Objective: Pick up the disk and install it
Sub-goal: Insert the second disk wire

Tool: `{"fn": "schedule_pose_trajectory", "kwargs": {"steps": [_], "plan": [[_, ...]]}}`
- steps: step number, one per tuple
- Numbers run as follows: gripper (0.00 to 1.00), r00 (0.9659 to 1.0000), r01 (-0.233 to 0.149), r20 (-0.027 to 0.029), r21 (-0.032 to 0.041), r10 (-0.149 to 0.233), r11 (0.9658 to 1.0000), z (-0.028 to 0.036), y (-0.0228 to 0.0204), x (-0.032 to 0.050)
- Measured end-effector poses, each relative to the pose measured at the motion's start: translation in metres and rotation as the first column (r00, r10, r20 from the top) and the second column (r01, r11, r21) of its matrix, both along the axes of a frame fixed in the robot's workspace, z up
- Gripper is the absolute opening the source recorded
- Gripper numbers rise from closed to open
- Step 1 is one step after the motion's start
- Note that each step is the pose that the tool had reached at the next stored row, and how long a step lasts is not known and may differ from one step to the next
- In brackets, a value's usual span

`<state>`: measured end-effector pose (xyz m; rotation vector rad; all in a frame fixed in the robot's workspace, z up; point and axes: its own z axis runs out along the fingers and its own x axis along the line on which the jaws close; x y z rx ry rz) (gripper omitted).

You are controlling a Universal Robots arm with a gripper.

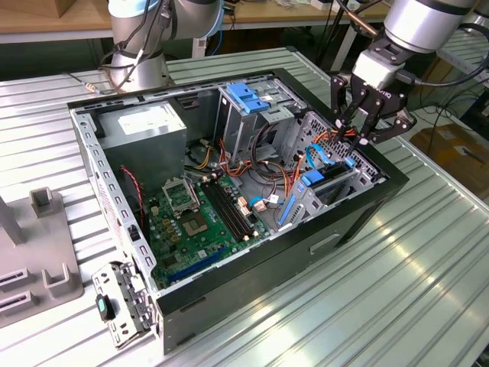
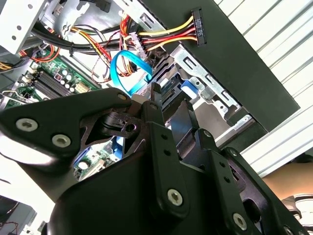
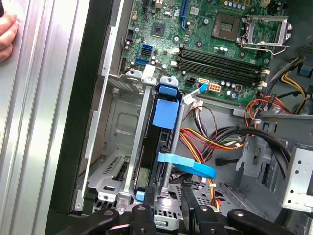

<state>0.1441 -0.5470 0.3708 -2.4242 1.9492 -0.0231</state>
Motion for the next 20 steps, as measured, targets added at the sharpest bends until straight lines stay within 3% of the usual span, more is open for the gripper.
{"fn": "schedule_pose_trajectory", "kwargs": {"steps": [13,20], "plan": [[0.36,0.9984,-0.056,0.0,0.0016,0.056,0.9984,0.0,0.0032,0.009],[0.36,0.9983,-0.059,0.0001,0.0017,0.059,0.9983,0.0,0.0032,0.0092]]}}
